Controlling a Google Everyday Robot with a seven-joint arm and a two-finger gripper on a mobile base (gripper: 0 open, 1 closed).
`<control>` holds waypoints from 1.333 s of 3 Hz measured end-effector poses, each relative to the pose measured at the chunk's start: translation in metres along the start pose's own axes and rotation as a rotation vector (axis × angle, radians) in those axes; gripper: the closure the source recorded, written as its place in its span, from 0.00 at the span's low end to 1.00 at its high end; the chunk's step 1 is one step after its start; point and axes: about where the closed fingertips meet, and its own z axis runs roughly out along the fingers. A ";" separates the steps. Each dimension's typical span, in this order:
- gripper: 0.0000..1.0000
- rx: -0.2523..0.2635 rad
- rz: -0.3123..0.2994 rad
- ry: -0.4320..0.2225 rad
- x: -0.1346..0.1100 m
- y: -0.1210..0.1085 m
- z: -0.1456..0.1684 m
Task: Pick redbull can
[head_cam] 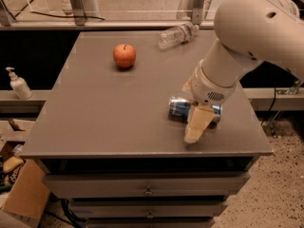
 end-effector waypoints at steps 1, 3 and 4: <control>0.39 -0.003 0.011 0.019 0.004 -0.004 0.006; 0.86 -0.036 0.049 -0.012 -0.007 -0.013 -0.009; 1.00 -0.093 0.054 -0.106 -0.035 -0.012 -0.028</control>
Offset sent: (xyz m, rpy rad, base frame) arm 0.0151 -0.0039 -0.0034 -0.0219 0.0386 -0.0551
